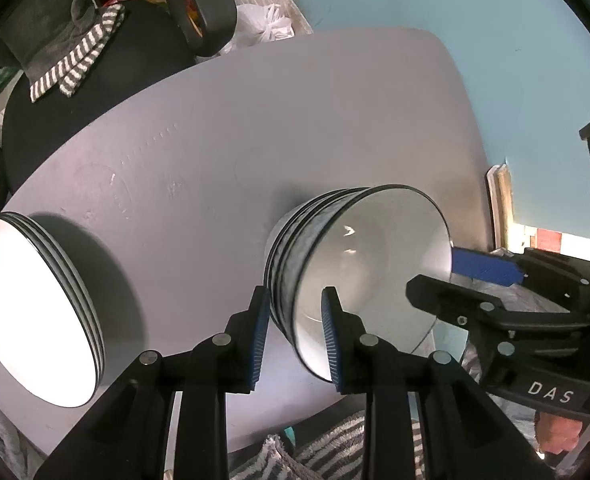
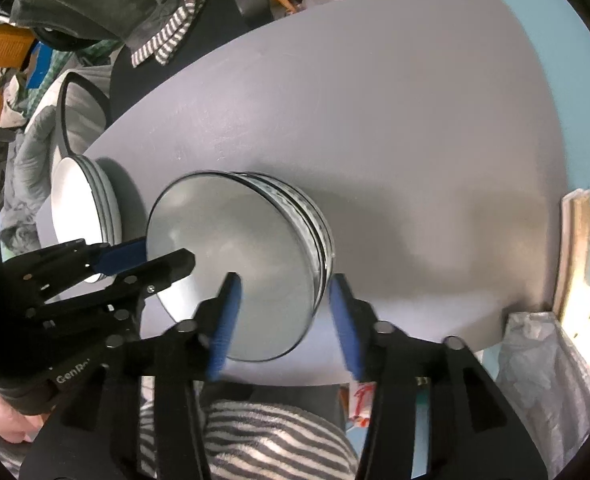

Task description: Organize plates and bowls

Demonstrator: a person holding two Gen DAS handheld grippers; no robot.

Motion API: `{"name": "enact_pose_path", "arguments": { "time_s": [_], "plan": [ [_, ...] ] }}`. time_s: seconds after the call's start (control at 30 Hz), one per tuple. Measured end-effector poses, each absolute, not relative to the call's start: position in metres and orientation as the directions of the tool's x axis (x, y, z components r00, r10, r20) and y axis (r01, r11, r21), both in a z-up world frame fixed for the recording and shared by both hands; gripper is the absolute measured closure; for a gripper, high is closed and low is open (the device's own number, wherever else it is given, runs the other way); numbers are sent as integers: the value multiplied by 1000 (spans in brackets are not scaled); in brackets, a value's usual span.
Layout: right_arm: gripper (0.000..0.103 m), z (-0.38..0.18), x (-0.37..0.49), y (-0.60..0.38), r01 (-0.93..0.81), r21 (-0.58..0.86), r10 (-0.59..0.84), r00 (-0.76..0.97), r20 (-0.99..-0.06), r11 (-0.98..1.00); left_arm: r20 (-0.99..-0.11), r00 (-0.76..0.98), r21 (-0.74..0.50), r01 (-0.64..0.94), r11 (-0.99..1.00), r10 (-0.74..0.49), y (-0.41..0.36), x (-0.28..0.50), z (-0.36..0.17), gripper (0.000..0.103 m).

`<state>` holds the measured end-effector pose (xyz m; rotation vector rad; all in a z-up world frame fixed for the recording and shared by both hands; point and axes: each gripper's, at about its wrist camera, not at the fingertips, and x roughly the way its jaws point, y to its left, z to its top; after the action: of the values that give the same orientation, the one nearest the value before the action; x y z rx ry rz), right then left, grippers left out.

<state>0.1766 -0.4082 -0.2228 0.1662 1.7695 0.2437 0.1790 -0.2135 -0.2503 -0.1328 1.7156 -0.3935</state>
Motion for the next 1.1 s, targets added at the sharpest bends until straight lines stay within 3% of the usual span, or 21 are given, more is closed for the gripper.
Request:
{"name": "enact_pose_path", "arguments": {
  "time_s": [0.23,0.3,0.37,0.43,0.57,0.7,0.77,1.1],
  "plan": [
    [53,-219,177,-414,-36,243,231,-200,-952,969,-932,-181,-338,124,933,-314,-210,179,-246,75],
    [51,-216,176,-415,-37,245,233,-194,-953,969,-931,-178,-342,119,932,-319,-207,179,-244,65],
    [42,-213,175,-415,-41,248,237,-187,-954,968,-930,-173,-345,116,931,-324,-206,178,-242,50],
    [37,-211,173,-414,-43,252,242,-170,-955,967,-934,-168,-336,116,935,-314,-205,177,-240,46],
    [36,-207,172,-418,-44,261,252,-149,-956,964,-940,-137,-328,125,936,-311,-204,172,-232,34],
    [36,-204,169,-422,-46,280,271,-132,-953,959,-935,-124,-348,129,928,-333,-203,167,-224,33],
    [36,-203,167,-423,-52,285,277,-125,-953,957,-939,-117,-337,137,931,-323,-202,166,-221,25],
    [35,-187,155,-430,-106,280,281,-4,-960,954,-944,-53,-329,92,940,-325,-191,146,-213,25]
  ]
}}
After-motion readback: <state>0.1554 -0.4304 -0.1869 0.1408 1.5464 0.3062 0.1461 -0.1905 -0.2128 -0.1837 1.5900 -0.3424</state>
